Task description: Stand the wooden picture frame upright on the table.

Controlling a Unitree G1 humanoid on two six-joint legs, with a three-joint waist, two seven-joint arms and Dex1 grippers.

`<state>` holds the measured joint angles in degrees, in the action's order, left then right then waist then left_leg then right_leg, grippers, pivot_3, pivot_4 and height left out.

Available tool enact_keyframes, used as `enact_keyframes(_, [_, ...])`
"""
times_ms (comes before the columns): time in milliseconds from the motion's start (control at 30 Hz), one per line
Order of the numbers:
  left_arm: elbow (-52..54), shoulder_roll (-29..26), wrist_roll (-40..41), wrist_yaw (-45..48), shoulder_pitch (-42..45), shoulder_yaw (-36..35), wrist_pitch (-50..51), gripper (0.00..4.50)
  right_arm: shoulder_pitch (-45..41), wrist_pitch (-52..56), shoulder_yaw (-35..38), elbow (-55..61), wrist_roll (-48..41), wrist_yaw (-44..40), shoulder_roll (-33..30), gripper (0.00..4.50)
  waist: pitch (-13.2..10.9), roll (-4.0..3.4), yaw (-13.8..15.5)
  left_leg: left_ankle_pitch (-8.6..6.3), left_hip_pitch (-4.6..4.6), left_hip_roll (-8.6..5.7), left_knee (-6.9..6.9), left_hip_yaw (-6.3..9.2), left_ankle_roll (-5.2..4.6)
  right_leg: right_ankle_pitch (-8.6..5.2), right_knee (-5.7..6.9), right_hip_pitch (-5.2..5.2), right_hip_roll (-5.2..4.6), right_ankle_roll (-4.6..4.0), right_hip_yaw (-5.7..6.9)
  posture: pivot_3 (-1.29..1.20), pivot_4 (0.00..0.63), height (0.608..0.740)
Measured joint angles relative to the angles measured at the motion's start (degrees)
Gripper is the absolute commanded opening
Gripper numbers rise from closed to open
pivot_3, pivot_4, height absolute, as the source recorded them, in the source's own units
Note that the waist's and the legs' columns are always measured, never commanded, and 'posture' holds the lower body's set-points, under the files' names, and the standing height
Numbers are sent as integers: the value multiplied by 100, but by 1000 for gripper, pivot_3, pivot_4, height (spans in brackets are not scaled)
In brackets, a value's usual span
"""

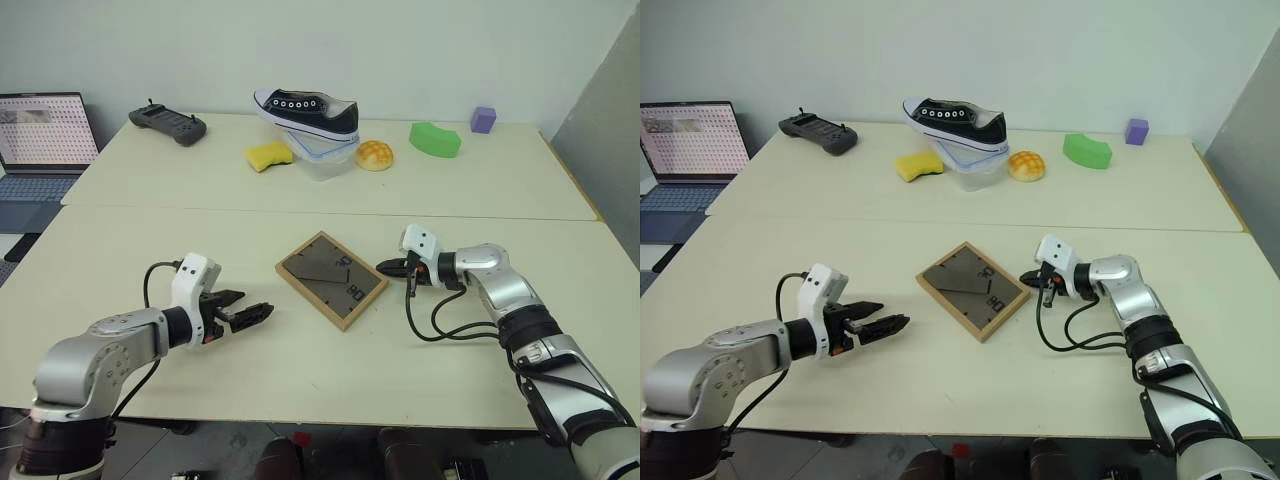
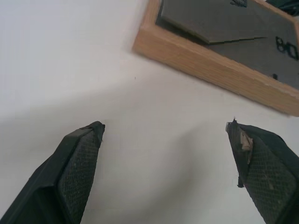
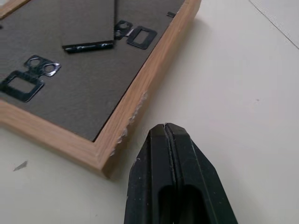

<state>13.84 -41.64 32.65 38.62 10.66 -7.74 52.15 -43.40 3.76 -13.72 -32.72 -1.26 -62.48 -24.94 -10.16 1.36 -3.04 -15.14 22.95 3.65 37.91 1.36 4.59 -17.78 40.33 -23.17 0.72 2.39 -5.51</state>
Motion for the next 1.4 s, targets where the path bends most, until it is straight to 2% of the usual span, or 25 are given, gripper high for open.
enact_keyframes(100, [-436,38,-480,248,281,496,-708,3455,322,370,-12,760,-24,-64,-71,0,0,0,4,-11,2,2,-1,2,-20,0,0,-1,4,-1,2,0,150,740])
enact_keyframes(267, [-709,235,-833,493,608,989,-1244,2337,712,903,-117,1628,-63,-74,-45,0,0,0,6,-13,2,1,0,0,-23,0,0,-1,6,0,-1,0,150,740])
enact_keyframes(400, [-959,316,-1116,633,770,1223,-1528,1468,940,1226,-106,2104,-63,-55,-140,0,0,1,18,-13,3,2,2,4,-24,0,0,-1,7,-1,1,0,150,740])
enact_keyframes(500, [-1117,370,-1306,776,931,1344,-1722,639,1107,1472,-106,2443,-101,-64,-204,0,0,1,24,-13,4,0,3,4,-24,0,0,0,7,0,1,0,150,740])
enact_keyframes(600, [-1152,402,-1393,856,1006,1413,-1767,62,1172,1632,-119,2645,-144,-127,-267,0,0,1,28,-13,4,0,3,3,-24,0,0,0,7,0,1,0,150,740])
enact_keyframes(867, [-1380,609,-1734,1106,1317,1646,-1924,25,1523,2177,-220,3371,-400,-401,-509,0,0,1,80,-14,5,-1,4,4,-25,0,-1,0,8,0,1,0,150,740])
enact_keyframes(1100, [-1391,515,-1946,1290,1368,1757,-1989,25,1543,2057,-191,3377,-442,-287,-631,0,0,1,109,-14,5,0,5,4,-25,-1,-3,0,8,0,1,0,150,740])
enact_keyframes(1233, [-1243,25,-1302,1897,1299,1409,-1272,594,1524,1627,-64,2974,-233,89,-786,0,-1,3,92,-14,5,3,3,4,-25,-1,-3,-2,11,0,2,0,150,740])
enact_keyframes(1333, [-1169,-172,-527,2262,1433,1031,-210,1142,1505,1328,-3,2558,-125,359,-743,0,-1,3,77,-14,5,1,3,2,-26,-2,-2,-1,11,0,1,0,150,740])
enact_keyframes(1367, [-1281,-145,-24,2354,1709,912,745,1431,1447,1166,0,2398,-94,463,-629,0,-1,5,70,-14,5,1,5,7,-26,-2,-2,3,11,1,6,0,150,740])
enact_keyframes(1400, [-1386,-106,177,2364,1861,848,1167,1584,1406,1127,-9,2323,-78,519,-558,0,-1,5,69,-14,5,0,7,8,-26,-2,-2,3,12,1,9,0,150,740])
